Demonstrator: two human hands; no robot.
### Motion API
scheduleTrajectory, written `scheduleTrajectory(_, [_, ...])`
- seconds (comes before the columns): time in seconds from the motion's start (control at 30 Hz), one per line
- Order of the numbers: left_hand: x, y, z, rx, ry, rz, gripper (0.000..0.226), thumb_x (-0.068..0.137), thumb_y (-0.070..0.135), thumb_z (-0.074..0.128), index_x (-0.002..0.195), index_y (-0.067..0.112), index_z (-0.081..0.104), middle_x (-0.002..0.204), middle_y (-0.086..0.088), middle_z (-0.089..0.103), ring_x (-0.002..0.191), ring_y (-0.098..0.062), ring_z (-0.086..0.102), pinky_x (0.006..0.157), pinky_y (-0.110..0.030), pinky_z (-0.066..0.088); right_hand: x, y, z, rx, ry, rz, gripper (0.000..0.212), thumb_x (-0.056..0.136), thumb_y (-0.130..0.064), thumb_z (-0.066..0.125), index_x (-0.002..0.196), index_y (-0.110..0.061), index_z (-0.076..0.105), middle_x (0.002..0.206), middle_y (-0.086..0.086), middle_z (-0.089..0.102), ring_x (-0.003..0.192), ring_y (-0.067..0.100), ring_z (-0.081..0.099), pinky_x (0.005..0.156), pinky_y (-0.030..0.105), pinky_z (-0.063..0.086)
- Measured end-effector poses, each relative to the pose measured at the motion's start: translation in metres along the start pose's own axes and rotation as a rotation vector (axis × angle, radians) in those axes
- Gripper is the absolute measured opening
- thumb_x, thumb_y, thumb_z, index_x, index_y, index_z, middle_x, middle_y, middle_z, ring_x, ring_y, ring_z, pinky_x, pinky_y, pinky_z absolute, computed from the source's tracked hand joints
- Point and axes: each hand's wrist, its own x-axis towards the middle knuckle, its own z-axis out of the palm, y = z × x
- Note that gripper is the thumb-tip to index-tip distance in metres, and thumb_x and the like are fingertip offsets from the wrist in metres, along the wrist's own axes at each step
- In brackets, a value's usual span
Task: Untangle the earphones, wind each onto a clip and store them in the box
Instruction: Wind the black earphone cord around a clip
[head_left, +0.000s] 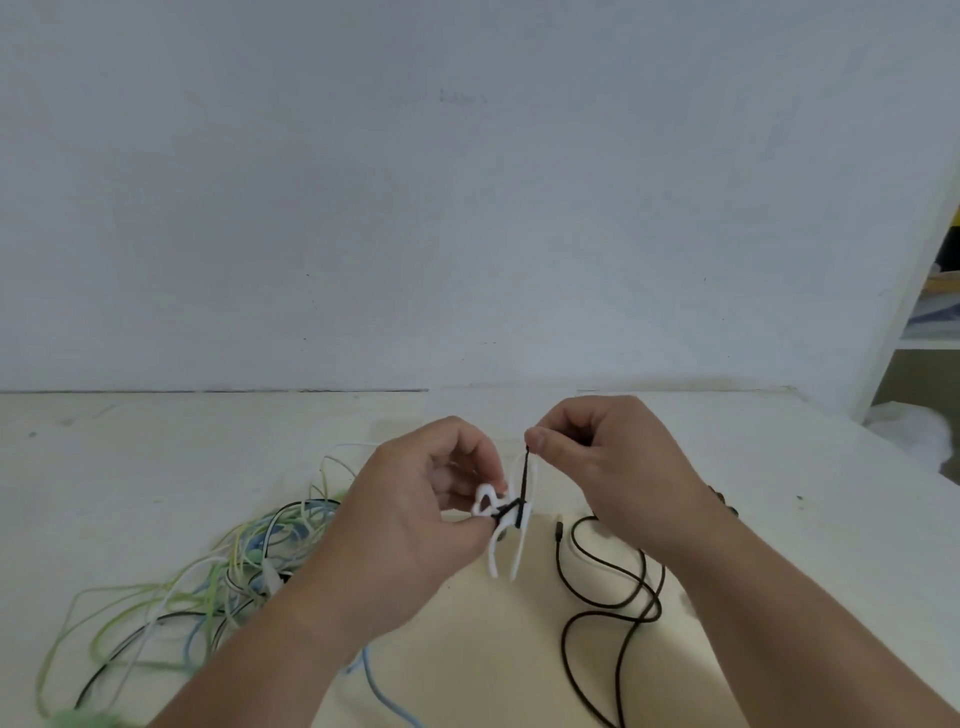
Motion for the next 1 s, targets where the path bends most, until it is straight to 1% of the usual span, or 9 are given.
scheduleTrajectory(0.2, [0.005, 0.001, -0.003, -0.171, 0.233, -0.011, 0.031, 0.070, -0.021, 0.069, 0.078, 0.008, 0.061, 0.077, -0.002, 0.071, 0.070, -0.016, 0.070, 0.066, -0.020, 0.053, -0.002, 0.004, 0.008, -0.139, -0.291, 0.030, 0.029, 0.100, -0.031, 0.055, 0.080, -0.019, 0.071, 0.044, -0.011, 0.035, 0.039, 0.006, 0.030, 0.045, 0.017, 0.027])
scheduleTrajectory(0.37, [0.005, -0.001, -0.005, -0.132, 0.364, -0.030, 0.033, 0.073, -0.017, 0.070, 0.077, 0.014, 0.061, 0.080, 0.000, 0.073, 0.069, -0.018, 0.069, 0.062, -0.021, 0.051, -0.006, 0.000, 0.015, -0.116, -0.439, -0.006, 0.032, 0.103, -0.029, 0.049, 0.078, -0.025, 0.069, 0.049, -0.013, 0.043, 0.047, 0.004, 0.037, 0.052, 0.018, 0.033])
scheduleTrajectory(0.47, [0.005, -0.001, -0.005, -0.110, 0.400, -0.054, 0.037, 0.074, -0.016, 0.069, 0.074, 0.020, 0.060, 0.080, 0.003, 0.073, 0.066, -0.019, 0.068, 0.058, -0.023, 0.048, -0.008, -0.003, 0.011, -0.103, -0.466, -0.018, 0.033, 0.103, -0.029, 0.050, 0.077, -0.021, 0.069, 0.052, -0.008, 0.036, 0.050, 0.012, 0.031, 0.051, 0.023, 0.029])
scheduleTrajectory(0.53, [0.005, -0.002, -0.006, -0.119, 0.397, -0.073, 0.034, 0.076, -0.017, 0.067, 0.077, 0.017, 0.059, 0.080, 0.002, 0.072, 0.063, -0.014, 0.066, 0.054, -0.018, 0.045, -0.008, -0.004, 0.008, -0.068, -0.485, 0.002, 0.035, 0.103, -0.027, 0.050, 0.075, -0.017, 0.068, 0.052, -0.008, 0.035, 0.053, 0.016, 0.030, 0.050, 0.024, 0.028])
scheduleTrajectory(0.63, [0.004, 0.000, -0.004, -0.117, 0.363, -0.090, 0.026, 0.080, -0.014, 0.068, 0.082, 0.011, 0.057, 0.087, -0.009, 0.069, 0.060, -0.011, 0.063, 0.049, -0.012, 0.041, -0.009, -0.008, 0.005, -0.084, -0.497, 0.029, 0.036, 0.102, -0.025, 0.050, 0.071, -0.015, 0.065, 0.048, -0.012, 0.035, 0.048, 0.011, 0.029, 0.048, 0.022, 0.027])
scheduleTrajectory(0.73, [0.004, 0.001, -0.001, -0.115, 0.350, -0.111, 0.017, 0.087, -0.005, 0.067, 0.086, 0.008, 0.055, 0.096, -0.016, 0.066, 0.047, -0.006, 0.057, 0.043, -0.010, 0.036, -0.010, -0.008, 0.005, -0.100, -0.478, 0.050, 0.036, 0.101, -0.023, 0.050, 0.069, -0.015, 0.062, 0.047, -0.012, 0.035, 0.044, 0.008, 0.028, 0.045, 0.020, 0.026])
scheduleTrajectory(0.83, [0.004, 0.002, 0.001, -0.106, 0.347, -0.109, 0.011, 0.096, -0.002, 0.055, 0.093, 0.009, 0.053, 0.103, -0.017, 0.066, 0.059, -0.012, 0.071, 0.048, -0.010, 0.043, -0.010, -0.009, 0.004, -0.095, -0.443, 0.063, 0.035, 0.098, -0.021, 0.051, 0.064, -0.015, 0.058, 0.047, -0.009, 0.034, 0.042, 0.008, 0.026, 0.042, 0.019, 0.024])
scheduleTrajectory(0.93, [0.004, 0.001, 0.001, -0.091, 0.341, -0.096, 0.011, 0.098, 0.002, 0.053, 0.095, 0.013, 0.053, 0.106, -0.014, 0.064, 0.067, -0.017, 0.074, 0.054, -0.012, 0.047, -0.010, -0.010, 0.002, -0.086, -0.423, 0.060, 0.034, 0.095, -0.018, 0.052, 0.061, -0.016, 0.056, 0.049, -0.006, 0.033, 0.042, 0.010, 0.025, 0.042, 0.020, 0.023])
scheduleTrajectory(1.0, [0.004, 0.000, 0.001, -0.098, 0.325, -0.090, 0.012, 0.098, 0.005, 0.055, 0.095, 0.016, 0.053, 0.105, -0.008, 0.064, 0.067, -0.019, 0.073, 0.052, -0.024, 0.049, -0.011, -0.010, 0.004, -0.079, -0.482, 0.046, 0.034, 0.096, -0.019, 0.052, 0.063, -0.015, 0.057, 0.050, -0.007, 0.035, 0.046, 0.011, 0.027, 0.045, 0.022, 0.025])
